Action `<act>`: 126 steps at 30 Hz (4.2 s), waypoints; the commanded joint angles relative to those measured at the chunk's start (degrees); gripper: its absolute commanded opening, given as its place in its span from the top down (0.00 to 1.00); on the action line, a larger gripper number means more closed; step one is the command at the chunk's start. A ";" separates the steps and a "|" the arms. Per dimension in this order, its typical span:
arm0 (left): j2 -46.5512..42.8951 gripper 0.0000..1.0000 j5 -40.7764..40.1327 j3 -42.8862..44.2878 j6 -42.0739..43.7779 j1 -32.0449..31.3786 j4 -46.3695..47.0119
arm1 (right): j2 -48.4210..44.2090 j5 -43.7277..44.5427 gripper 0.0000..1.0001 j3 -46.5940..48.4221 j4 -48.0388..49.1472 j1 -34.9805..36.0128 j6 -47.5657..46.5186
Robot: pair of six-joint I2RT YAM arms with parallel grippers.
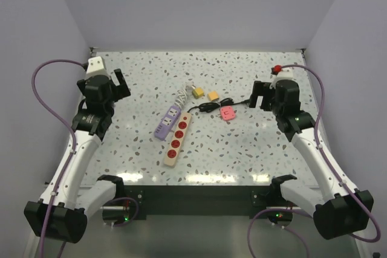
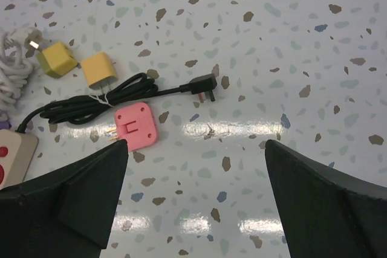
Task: Insert the plug
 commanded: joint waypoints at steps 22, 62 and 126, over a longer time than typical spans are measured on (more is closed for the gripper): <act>9.07 0.00 23.18 -0.38 -6.94 -7.39 6.12 | 53.74 -3.36 0.07 36.21 4.83 12.54 -6.74; 13.90 0.02 33.20 -5.39 -5.00 -19.78 22.09 | 34.62 -24.37 1.00 28.78 -4.32 14.20 29.64; 22.52 1.00 42.34 -3.54 -1.23 -30.16 33.90 | 18.87 -27.62 0.30 14.87 -1.15 19.13 34.83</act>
